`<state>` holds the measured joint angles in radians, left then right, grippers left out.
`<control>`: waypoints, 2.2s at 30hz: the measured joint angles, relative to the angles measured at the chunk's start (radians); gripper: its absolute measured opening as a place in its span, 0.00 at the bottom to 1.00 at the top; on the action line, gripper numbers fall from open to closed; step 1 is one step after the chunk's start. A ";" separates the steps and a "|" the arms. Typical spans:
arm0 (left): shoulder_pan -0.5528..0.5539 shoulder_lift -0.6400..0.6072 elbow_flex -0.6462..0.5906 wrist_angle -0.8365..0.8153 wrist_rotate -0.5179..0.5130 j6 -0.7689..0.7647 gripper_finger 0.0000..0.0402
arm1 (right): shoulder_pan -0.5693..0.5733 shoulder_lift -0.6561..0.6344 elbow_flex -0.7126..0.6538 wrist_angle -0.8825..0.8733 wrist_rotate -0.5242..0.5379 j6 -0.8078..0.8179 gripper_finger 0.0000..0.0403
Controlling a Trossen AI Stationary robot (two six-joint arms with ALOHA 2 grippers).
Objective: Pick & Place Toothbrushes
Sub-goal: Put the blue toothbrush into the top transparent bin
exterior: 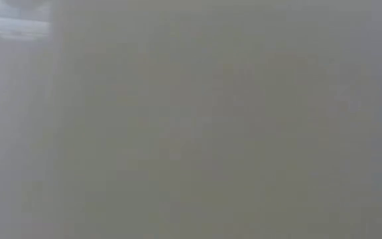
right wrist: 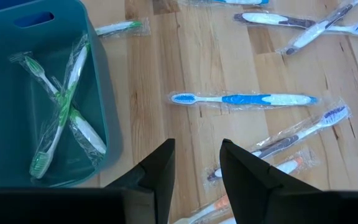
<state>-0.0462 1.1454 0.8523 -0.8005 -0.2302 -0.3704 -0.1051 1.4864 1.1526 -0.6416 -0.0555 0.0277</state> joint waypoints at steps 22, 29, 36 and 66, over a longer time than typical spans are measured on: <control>0.598 0.020 0.280 -0.119 -0.002 0.459 0.00 | 0.000 0.000 0.000 0.054 0.000 0.000 0.30; 0.780 0.126 0.279 -0.117 -0.001 0.594 0.00 | 0.000 0.000 0.000 0.055 0.000 0.000 0.30; 0.911 0.273 0.279 -0.082 -0.001 0.675 0.00 | 0.000 0.000 0.000 0.055 0.000 -0.001 0.30; 1.007 0.547 0.278 0.100 0.100 0.759 0.00 | 0.000 0.000 0.000 0.056 0.000 -0.011 0.30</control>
<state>0.9607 1.6926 1.1305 -0.7001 -0.1304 0.3887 -0.1051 1.4868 1.1530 -0.5858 -0.0555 0.0166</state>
